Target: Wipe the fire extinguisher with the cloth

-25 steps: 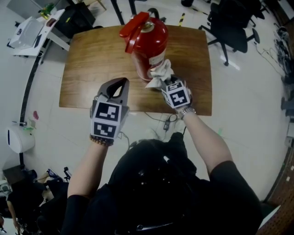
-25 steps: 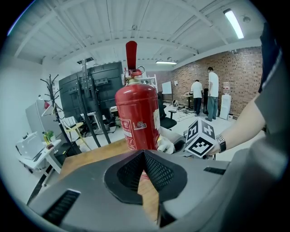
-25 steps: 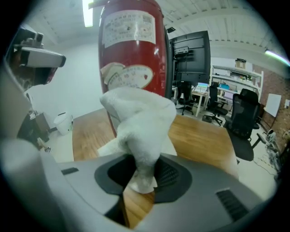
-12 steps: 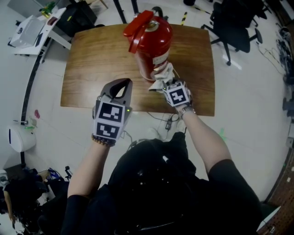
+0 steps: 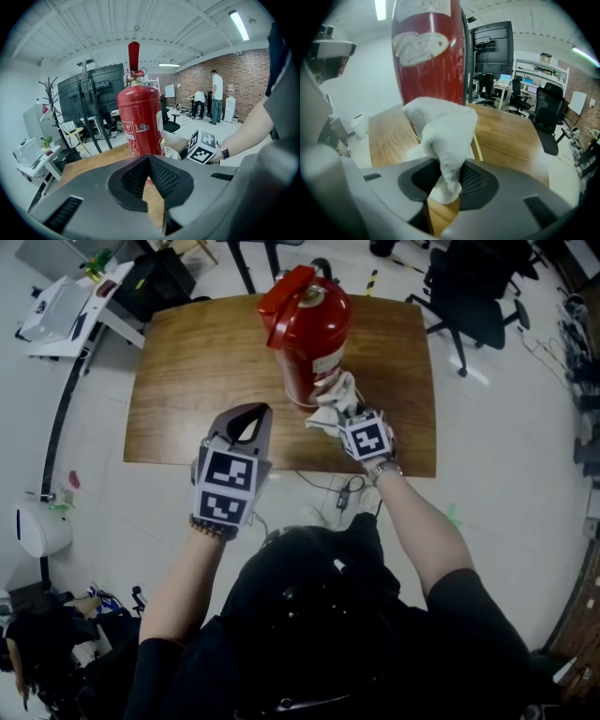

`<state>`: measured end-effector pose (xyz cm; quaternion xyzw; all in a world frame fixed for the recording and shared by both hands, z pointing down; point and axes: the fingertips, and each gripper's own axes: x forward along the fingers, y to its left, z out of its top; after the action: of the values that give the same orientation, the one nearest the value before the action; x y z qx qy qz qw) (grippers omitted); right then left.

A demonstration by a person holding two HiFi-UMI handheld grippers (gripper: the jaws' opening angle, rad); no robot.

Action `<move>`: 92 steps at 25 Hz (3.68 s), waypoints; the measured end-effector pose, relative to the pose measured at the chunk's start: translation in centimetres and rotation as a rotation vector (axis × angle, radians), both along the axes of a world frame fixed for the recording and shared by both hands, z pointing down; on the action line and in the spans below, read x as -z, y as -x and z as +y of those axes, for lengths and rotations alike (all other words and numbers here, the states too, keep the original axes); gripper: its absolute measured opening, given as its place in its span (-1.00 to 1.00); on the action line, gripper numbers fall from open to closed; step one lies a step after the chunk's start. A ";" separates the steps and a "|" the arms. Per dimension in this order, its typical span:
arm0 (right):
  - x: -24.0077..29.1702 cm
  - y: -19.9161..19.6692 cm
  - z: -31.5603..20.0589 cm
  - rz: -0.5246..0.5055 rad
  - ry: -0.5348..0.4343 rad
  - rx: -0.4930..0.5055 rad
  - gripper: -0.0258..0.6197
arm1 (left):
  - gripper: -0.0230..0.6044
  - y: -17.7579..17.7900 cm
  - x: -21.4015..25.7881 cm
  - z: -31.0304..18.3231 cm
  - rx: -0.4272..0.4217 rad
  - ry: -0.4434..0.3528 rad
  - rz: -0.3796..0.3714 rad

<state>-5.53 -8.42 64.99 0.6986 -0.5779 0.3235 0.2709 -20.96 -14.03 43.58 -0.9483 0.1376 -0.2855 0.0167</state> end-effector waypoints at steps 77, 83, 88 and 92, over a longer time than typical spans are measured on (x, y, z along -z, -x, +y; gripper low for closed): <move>31.6 -3.4 -5.1 0.015 -0.523 0.746 -0.55 | -0.93 -8.3 3.8 5.7 0.561 -0.037 0.040; 29.5 -3.3 -5.1 0.025 -0.488 0.730 -0.55 | -0.93 -7.2 4.0 6.0 0.565 -0.033 0.030; 27.4 -3.0 -5.1 0.049 -0.439 0.695 -0.55 | -0.93 -6.0 4.2 6.4 0.548 -0.034 0.045; 25.9 -2.9 -5.0 0.080 -0.404 0.647 -0.55 | -0.93 -4.8 4.5 6.9 0.513 -0.031 0.053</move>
<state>-2.65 -13.46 39.07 0.5313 -0.8097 0.0734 0.2381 -16.16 -7.09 39.03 -0.8891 0.3786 -0.2533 -0.0455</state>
